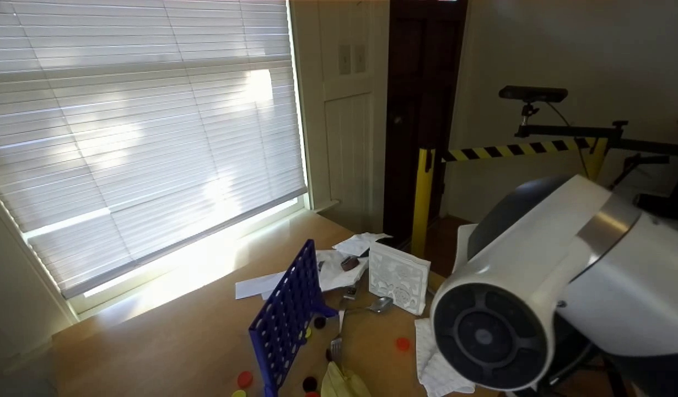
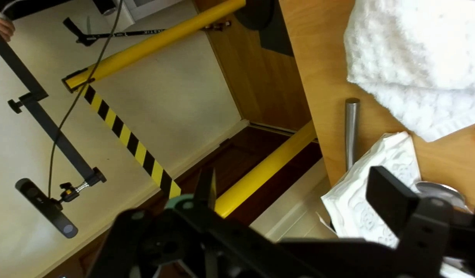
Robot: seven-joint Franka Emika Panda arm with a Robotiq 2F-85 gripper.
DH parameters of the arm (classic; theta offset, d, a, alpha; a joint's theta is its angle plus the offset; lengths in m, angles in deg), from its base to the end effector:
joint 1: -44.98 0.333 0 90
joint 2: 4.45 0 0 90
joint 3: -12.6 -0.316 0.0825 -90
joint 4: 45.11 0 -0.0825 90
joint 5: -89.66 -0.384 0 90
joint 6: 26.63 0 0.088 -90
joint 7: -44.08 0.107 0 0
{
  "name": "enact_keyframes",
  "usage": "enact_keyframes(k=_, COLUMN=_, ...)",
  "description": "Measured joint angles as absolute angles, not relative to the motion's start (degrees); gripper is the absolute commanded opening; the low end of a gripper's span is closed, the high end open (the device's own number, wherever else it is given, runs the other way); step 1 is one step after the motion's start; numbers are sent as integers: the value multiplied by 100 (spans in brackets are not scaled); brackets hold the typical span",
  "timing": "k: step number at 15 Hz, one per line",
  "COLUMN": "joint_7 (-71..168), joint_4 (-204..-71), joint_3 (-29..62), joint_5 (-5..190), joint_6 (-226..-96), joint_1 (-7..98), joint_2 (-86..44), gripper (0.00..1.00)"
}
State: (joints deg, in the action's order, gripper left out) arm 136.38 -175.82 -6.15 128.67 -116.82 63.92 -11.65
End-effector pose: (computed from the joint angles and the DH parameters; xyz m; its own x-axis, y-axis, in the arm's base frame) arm 0.3871 0.2152 0.2856 0.8303 -0.3634 0.4225 -0.5512 -0.4236 0.7188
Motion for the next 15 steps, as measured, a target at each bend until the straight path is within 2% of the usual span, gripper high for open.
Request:
enact_keyframes(k=4, joint_7=13573, joint_4=-17202, joint_3=-299, joint_5=13090, joint_6=-12120, joint_1=6359, joint_2=-1945, gripper=100)
enact_keyframes(k=10, joint_7=13598, joint_4=-17226, joint_3=-2, joint_5=13938, joint_6=-14662, joint_1=6323, joint_2=-2640, gripper=100)
enact_keyframes(k=15, joint_7=13821, joint_4=-17311, joint_3=-31, joint_5=13731, joint_6=-15220, joint_1=6398, joint_2=-2836, gripper=100)
